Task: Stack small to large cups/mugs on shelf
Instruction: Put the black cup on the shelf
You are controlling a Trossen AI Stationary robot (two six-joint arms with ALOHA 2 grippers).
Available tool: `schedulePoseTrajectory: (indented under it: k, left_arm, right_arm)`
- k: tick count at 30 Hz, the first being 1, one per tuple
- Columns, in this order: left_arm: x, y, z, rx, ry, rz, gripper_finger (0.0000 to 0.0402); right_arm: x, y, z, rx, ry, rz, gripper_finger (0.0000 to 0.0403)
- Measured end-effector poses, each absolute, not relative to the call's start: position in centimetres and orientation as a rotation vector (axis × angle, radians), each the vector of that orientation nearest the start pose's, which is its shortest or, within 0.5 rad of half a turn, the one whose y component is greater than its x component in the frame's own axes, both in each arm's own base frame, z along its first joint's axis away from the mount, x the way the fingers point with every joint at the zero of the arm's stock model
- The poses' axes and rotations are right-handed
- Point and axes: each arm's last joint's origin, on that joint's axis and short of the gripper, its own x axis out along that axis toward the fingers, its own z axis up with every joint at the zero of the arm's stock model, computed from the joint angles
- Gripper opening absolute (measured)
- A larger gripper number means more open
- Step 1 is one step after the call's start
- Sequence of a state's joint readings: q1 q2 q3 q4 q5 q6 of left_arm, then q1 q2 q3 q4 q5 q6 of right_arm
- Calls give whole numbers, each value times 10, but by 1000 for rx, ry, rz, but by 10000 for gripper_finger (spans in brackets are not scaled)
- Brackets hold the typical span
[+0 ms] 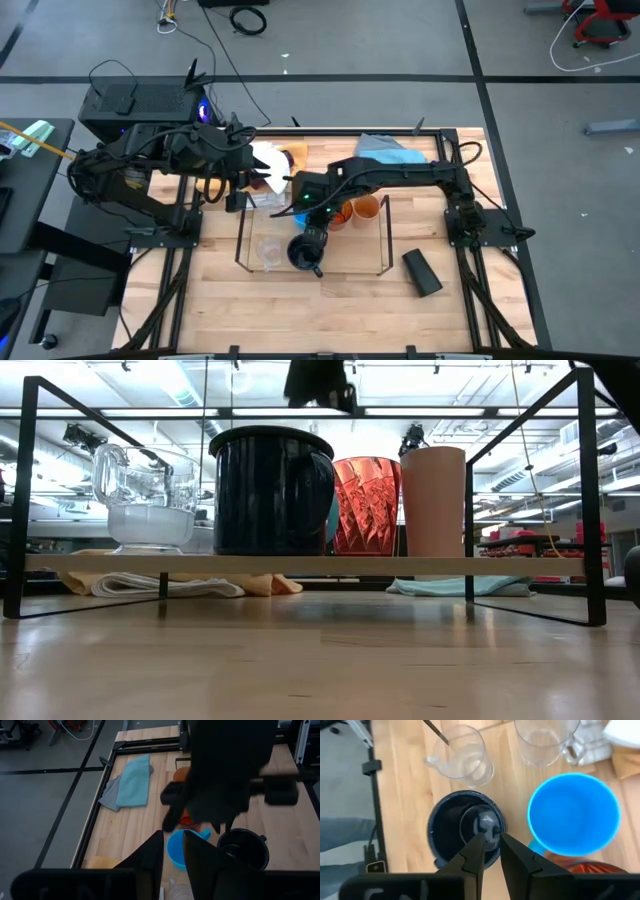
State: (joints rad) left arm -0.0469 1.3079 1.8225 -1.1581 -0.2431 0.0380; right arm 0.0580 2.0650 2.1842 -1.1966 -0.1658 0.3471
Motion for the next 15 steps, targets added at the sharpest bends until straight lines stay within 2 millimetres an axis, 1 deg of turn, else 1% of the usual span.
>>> schedulePoseTrajectory:
  k: [9, 15]
  left_arm:
    - [213, -3, 473, 105, 640, 185, 86]
    - [225, -4, 468, 101, 659, 187, 81]
  right_arm:
    - [394, 37, 382, 338, 1023, 39, 67]
    - [370, 36, 405, 302, 986, -13, 66]
